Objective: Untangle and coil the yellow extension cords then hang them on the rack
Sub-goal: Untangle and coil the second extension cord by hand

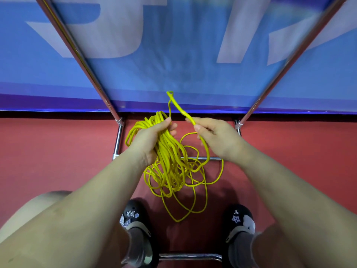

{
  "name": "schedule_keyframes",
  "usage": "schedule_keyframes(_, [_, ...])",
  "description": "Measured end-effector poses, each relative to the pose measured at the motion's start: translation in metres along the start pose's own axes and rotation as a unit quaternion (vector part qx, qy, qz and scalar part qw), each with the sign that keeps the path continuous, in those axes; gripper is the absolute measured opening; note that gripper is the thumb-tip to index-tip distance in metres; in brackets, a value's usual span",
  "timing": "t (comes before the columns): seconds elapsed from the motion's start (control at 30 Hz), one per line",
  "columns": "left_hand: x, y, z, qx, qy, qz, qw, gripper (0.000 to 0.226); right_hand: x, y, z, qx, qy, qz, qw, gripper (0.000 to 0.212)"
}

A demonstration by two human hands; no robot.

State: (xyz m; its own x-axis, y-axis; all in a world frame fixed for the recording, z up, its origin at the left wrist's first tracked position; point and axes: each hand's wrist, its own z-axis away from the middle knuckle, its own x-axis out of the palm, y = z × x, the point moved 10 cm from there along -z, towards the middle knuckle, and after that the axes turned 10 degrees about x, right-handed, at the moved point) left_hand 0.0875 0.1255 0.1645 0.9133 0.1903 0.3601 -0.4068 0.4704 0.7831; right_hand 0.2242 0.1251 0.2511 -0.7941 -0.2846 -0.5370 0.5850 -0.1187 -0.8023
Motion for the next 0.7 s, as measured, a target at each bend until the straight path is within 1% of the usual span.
schedule_keyframes(0.1, [0.006, -0.002, 0.001, -0.008, -0.021, 0.031, 0.999, 0.022, 0.018, -0.008, 0.007, -0.017, -0.074, -0.015, 0.997, 0.034])
schedule_keyframes(0.2, [0.005, 0.0, 0.002, -0.023, -0.018, 0.046, 0.999, 0.046, 0.024, -0.002, 0.008, -0.018, -0.083, 0.045, 0.995, 0.029])
schedule_keyframes(0.23, [0.004, 0.003, 0.003, -0.023, -0.006, 0.055, 0.998, 0.047, 0.026, 0.001, 0.008, -0.013, -0.085, 0.067, 0.994, 0.028])
schedule_keyframes(0.33, [-0.001, 0.01, 0.004, -0.011, 0.023, 0.069, 0.997, 0.029, 0.03, 0.012, 0.008, 0.014, -0.103, 0.103, 0.989, 0.024])
schedule_keyframes(0.4, [-0.002, 0.01, 0.005, -0.019, 0.031, 0.063, 0.997, 0.025, 0.029, 0.022, 0.006, 0.046, -0.106, 0.094, 0.989, 0.022])
schedule_keyframes(0.47, [-0.004, 0.013, 0.005, -0.014, 0.044, 0.077, 0.996, 0.027, 0.033, 0.032, 0.006, 0.079, -0.127, 0.091, 0.985, 0.028])
schedule_keyframes(0.57, [-0.006, 0.027, 0.004, 0.013, 0.041, 0.135, 0.99, 0.041, 0.046, 0.053, 0.012, 0.102, -0.181, 0.142, 0.968, 0.029])
schedule_keyframes(0.6, [-0.005, 0.031, 0.005, 0.022, 0.035, 0.149, 0.988, 0.039, 0.043, 0.062, 0.013, 0.11, -0.184, 0.164, 0.963, 0.029])
schedule_keyframes(0.63, [-0.004, 0.034, 0.006, 0.028, 0.03, 0.157, 0.987, 0.033, 0.036, 0.07, 0.012, 0.121, -0.176, 0.18, 0.96, 0.03])
schedule_keyframes(0.7, [-0.008, 0.037, 0.007, 0.035, 0.041, 0.14, 0.989, 0.021, 0.019, 0.082, 0.008, 0.15, -0.148, 0.168, 0.963, 0.034])
